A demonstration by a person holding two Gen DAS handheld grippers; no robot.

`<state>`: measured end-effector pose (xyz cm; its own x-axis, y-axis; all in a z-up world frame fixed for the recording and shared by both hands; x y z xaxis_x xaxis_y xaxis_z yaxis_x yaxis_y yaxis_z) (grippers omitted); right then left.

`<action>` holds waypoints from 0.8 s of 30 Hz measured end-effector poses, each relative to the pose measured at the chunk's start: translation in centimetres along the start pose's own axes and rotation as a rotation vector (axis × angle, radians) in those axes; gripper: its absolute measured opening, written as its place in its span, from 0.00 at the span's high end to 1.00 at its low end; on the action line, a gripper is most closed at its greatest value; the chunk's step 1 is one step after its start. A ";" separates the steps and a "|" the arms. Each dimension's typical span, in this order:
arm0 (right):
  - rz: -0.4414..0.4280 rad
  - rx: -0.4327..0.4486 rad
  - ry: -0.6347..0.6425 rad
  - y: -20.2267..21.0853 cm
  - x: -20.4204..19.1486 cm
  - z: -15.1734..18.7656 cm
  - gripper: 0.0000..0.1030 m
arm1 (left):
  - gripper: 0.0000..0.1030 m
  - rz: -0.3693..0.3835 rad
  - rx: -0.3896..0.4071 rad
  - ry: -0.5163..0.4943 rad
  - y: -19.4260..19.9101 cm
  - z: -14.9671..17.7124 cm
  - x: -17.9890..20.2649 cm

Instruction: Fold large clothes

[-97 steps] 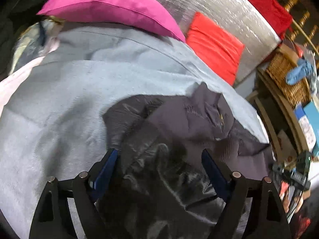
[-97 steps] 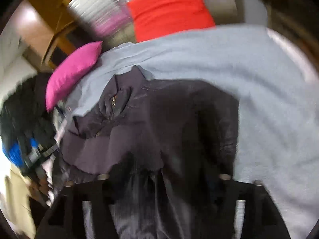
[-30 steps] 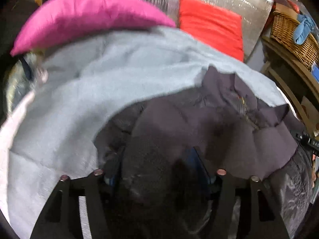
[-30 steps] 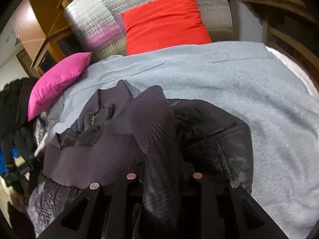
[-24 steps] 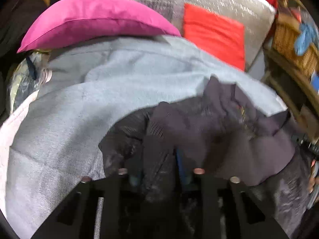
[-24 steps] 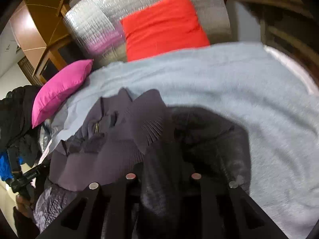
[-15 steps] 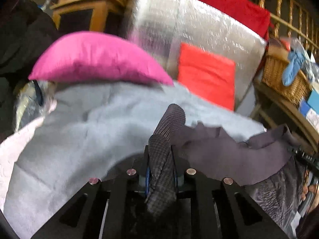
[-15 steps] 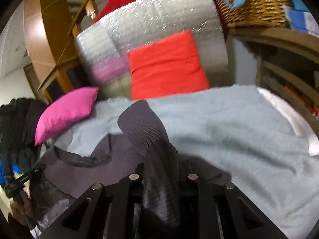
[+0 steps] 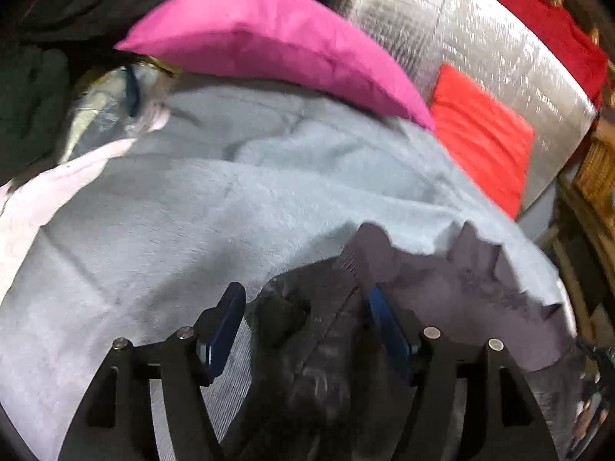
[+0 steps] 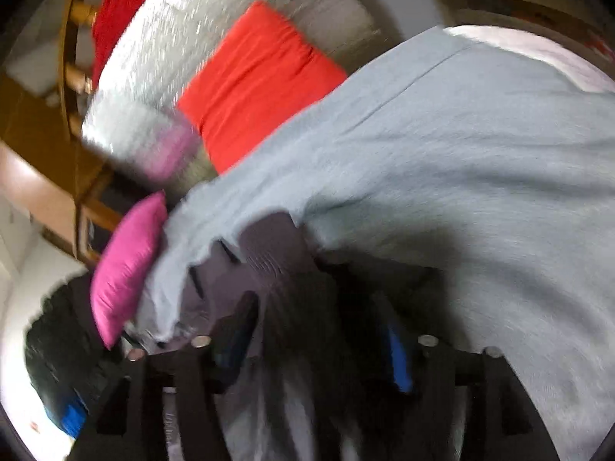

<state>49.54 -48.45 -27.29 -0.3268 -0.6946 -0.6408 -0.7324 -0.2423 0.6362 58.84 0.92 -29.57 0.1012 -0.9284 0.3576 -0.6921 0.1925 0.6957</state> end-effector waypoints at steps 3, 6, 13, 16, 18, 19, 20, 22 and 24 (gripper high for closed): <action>0.046 0.034 -0.030 2.9 0.9 0.0 0.29 | 0.29 0.024 0.025 0.002 2.8 -0.4 0.1; 0.137 0.038 0.046 5.5 0.7 1.5 0.29 | 0.26 -0.019 0.044 -0.071 5.3 0.4 0.5; 0.262 -0.015 0.263 8.8 -1.1 7.0 0.29 | 0.26 -0.076 -0.018 -0.241 7.0 5.8 2.8; 0.379 -0.023 0.367 9.4 -0.9 9.2 0.30 | 0.26 -0.147 -0.077 -0.277 5.8 7.9 2.0; 0.458 -0.064 0.384 8.6 0.5 10.0 0.30 | 0.16 -0.209 -0.129 -0.295 3.8 9.3 0.5; 0.478 -0.092 0.359 8.3 1.8 10.6 0.30 | 0.11 -0.212 -0.144 -0.273 3.1 9.6 -0.3; 0.445 -0.105 0.300 8.4 2.6 10.8 0.30 | 0.11 -0.183 -0.157 -0.222 3.0 9.6 -0.9; 0.388 -0.109 0.205 9.5 3.3 10.8 0.30 | 0.11 -0.156 -0.158 -0.160 4.0 9.3 -1.4; 0.348 -0.043 0.184 12.0 2.9 10.5 0.30 | 0.11 -0.171 -0.110 -0.152 5.6 9.1 -1.6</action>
<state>33.50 -46.28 -26.03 -0.4352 -0.8494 -0.2986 -0.5700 0.0032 0.8216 48.30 0.61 -31.97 0.0961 -0.9859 0.1368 -0.5915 0.0540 0.8045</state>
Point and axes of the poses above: each gripper's, at about its wrist camera, not at the fingertips, and y roughly against the way its jaws point, x to its right, z to its underside, the point moved 7 cm from there along -y, roughly the way its jaws point, and after that the axes turned 4 degrees about y, right-handed, at the moved point
